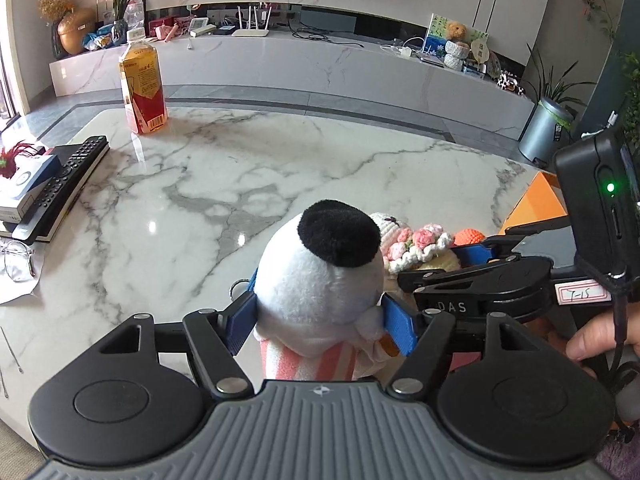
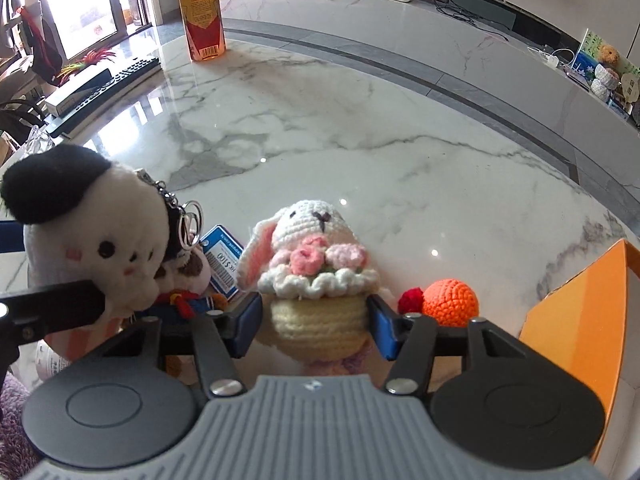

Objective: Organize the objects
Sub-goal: 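Carry both plush toys over the orange box and lower them inside, then open both tools to release the plush toys in the box and withdraw, then grasp the brown plush dog with the left tool while the right tool grasps the orange ball, then carry the plush dog and orange ball over the box and lower them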

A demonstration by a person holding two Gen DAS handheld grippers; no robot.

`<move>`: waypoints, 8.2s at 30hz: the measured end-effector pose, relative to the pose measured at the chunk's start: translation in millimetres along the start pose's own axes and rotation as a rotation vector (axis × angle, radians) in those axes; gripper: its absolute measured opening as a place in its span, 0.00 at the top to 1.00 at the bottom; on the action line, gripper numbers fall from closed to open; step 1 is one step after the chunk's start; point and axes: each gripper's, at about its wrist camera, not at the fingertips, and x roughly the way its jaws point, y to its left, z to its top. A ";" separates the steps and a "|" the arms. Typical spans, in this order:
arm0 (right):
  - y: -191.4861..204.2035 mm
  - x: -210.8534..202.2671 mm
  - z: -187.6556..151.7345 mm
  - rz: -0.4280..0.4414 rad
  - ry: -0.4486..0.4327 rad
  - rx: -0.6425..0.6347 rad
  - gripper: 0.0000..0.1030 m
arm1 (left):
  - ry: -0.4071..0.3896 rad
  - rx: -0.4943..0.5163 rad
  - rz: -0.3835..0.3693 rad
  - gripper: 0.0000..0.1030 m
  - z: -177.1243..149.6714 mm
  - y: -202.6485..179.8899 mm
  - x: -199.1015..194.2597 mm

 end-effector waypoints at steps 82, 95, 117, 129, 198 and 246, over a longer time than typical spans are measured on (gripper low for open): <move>-232.9 -96.5 -143.0 -0.009 -0.087 0.684 0.58 | 0.136 0.340 -0.174 0.23 84.0 -247.3 67.9; -224.1 -95.5 -141.4 -0.020 -0.062 0.618 0.54 | 0.120 0.380 -0.127 0.36 77.5 -247.8 108.8; -219.0 -120.5 -141.2 -0.033 -0.116 0.617 0.59 | 0.032 0.346 -0.161 0.43 81.9 -231.6 62.3; -136.8 -176.8 -114.1 0.055 -0.278 0.440 0.59 | -0.022 0.216 -0.097 0.41 70.4 -130.5 -34.9; -60.7 37.6 20.0 -0.153 0.179 0.061 0.48 | 0.157 -0.114 -0.103 0.46 29.3 4.6 96.8; -213.9 -220.9 -165.1 -0.217 -0.218 0.463 0.51 | 0.073 0.289 -0.488 0.55 69.5 -295.8 0.0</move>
